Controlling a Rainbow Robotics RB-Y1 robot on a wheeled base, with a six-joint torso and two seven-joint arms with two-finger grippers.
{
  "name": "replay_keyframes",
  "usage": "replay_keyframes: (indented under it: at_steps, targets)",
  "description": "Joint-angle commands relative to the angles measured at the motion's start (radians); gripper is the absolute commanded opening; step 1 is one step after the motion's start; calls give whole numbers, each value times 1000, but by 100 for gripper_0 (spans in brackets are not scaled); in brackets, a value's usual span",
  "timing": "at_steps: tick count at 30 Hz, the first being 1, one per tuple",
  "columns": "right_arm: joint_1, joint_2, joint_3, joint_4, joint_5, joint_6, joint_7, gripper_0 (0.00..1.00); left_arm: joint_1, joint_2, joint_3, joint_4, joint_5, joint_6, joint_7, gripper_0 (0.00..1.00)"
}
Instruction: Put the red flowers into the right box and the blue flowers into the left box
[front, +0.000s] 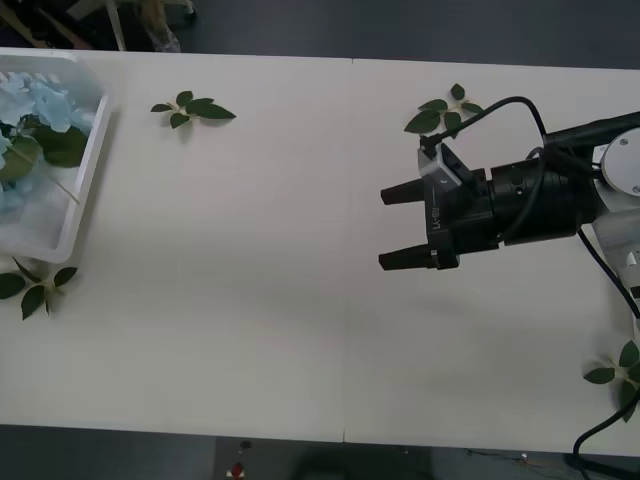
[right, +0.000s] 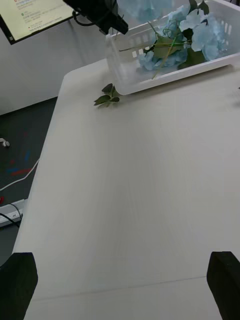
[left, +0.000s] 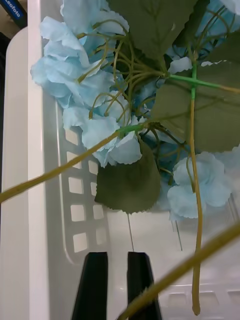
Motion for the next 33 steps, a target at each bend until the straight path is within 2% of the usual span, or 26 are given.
replay_keyframes:
  at_steps: [1,4,14,16,20,29,33]
  targets:
    - [4,-36,0,-16,-19,-10,2,100,-12,26,-46,24,42,-39,13,30]
    - [8,-36,0,-16,-19,-11,2,100,-13,26,-65,29,46,-62,13,39]
    - [11,-36,0,-16,-20,-10,2,100,-12,26,-63,29,58,-67,13,55]
    - [11,-36,0,-16,-20,-10,2,100,-12,30,-63,15,80,-67,13,65]
    - [11,-36,0,-16,-20,-10,2,100,-10,64,-65,-30,111,-59,13,75]
    - [11,-36,0,-16,-20,-10,2,100,-10,187,-59,-195,235,31,13,76]
    - [11,-36,0,-16,-20,-10,2,100,15,199,18,-274,275,111,13,76]
